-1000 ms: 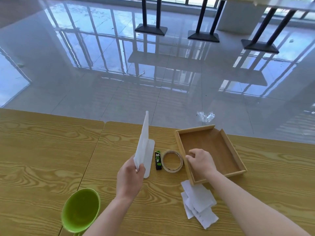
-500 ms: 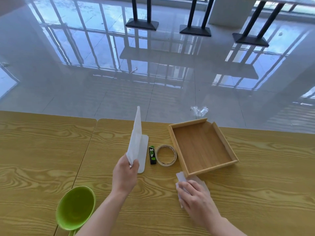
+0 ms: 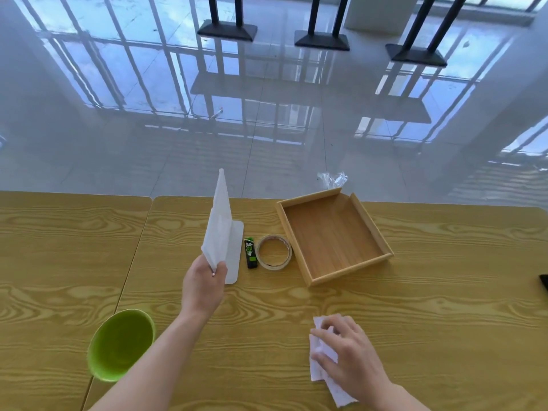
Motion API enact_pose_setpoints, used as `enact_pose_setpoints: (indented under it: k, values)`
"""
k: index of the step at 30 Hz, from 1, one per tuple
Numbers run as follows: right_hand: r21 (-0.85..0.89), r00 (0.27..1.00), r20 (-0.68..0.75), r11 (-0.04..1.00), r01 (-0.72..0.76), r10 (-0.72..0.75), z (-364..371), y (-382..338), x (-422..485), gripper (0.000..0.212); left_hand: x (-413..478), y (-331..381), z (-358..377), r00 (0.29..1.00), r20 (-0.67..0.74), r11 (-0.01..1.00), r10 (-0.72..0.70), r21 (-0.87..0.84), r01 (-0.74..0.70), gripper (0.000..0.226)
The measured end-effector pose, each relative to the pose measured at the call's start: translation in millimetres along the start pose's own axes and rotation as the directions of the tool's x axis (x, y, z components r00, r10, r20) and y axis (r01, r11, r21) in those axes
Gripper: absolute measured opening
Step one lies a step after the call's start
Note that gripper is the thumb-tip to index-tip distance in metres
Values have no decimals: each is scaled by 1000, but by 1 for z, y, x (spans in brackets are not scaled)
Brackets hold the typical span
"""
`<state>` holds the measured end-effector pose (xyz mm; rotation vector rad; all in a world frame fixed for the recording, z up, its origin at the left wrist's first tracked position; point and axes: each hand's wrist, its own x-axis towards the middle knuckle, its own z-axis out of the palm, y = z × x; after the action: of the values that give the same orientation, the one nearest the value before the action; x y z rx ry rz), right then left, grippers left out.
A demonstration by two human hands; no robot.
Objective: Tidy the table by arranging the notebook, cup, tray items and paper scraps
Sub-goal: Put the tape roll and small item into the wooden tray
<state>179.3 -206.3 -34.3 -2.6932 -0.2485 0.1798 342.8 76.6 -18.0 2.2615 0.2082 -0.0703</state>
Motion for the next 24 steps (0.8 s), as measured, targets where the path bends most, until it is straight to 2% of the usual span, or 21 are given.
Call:
enact_pose_setpoints:
  k: [4, 7, 11, 15, 18, 24]
  values:
    - [145, 988, -72, 982, -122, 134, -3, -27, 64, 42, -2, 2, 1, 1000, 3, 1000, -8, 19, 8, 7]
    - [227, 988, -10, 963, -148, 154, 3, -51, 123, 51, -3, 2, 2, 999, -15, 999, -29, 24, 30, 9]
    - [70, 967, 61, 965, -251, 247, 11, -60, 174, 55, -4, 2, 1, 998, -37, 999, -47, -5, 47, 16]
    - [-147, 984, 24, 975, -170, 175, 28, -65, 183, 51, -4, 1, 1, 996, -57, 998, -61, -38, 59, 20]
    - [-168, 991, 2, 977, -135, 137, 36, -70, 187, 49, 1, 1, -1, 995, -73, 997, -70, -37, 68, 21]
    - [-104, 993, -35, 988, -116, 113, 48, -101, 218, 42, 20, -5, -17, 991, -100, 996, -84, -18, 83, 17]
